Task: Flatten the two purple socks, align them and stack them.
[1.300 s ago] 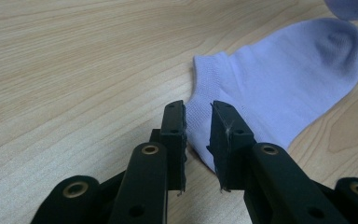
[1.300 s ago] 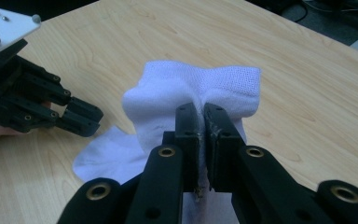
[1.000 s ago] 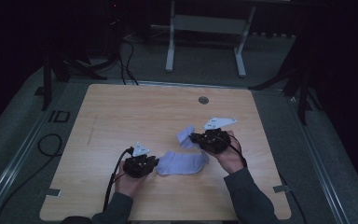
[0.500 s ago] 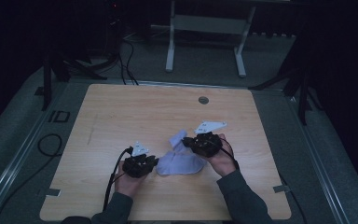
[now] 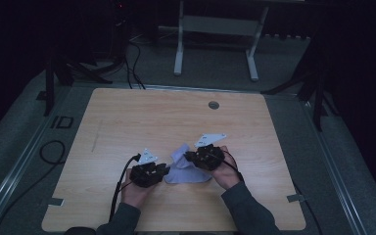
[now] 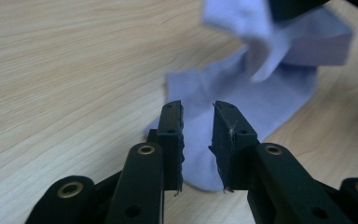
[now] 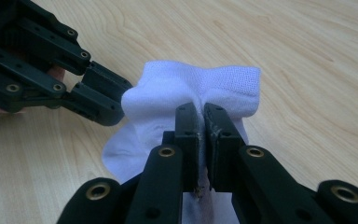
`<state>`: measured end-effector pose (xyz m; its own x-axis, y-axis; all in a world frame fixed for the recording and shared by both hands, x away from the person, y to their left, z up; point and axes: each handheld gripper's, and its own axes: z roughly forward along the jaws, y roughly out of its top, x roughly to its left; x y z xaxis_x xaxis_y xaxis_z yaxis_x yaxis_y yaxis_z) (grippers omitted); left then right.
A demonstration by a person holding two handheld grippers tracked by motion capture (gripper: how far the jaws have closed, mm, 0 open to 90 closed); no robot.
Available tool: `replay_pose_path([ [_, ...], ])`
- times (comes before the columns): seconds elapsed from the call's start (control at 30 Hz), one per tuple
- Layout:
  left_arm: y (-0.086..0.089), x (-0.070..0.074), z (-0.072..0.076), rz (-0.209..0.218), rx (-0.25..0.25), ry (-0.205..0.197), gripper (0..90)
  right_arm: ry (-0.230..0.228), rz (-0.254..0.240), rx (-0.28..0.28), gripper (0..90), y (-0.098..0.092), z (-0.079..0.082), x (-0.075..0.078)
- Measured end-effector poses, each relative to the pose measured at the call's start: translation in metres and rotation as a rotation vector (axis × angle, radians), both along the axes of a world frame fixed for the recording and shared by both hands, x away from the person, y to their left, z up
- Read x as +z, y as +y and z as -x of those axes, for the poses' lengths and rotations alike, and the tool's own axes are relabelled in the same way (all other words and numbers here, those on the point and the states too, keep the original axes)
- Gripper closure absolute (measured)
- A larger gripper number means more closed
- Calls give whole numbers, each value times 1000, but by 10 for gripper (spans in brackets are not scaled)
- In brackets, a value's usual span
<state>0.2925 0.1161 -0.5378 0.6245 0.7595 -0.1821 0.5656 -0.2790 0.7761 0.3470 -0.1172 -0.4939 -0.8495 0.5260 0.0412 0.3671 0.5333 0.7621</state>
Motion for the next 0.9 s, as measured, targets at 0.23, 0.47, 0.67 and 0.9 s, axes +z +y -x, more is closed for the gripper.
replay_pose_path([
  [0.23,-12,4,3,4,-47,-14,692,12,11,0,845,3,2,-8],
  [0.47,-23,1,0,-6,-62,-16,735,17,18,17,845,8,4,-11],
  [0.67,-23,1,0,-19,-63,-15,879,27,25,29,824,10,6,-13],
  [0.9,-23,1,1,-10,-55,-13,885,9,-14,29,755,0,10,-1],
])
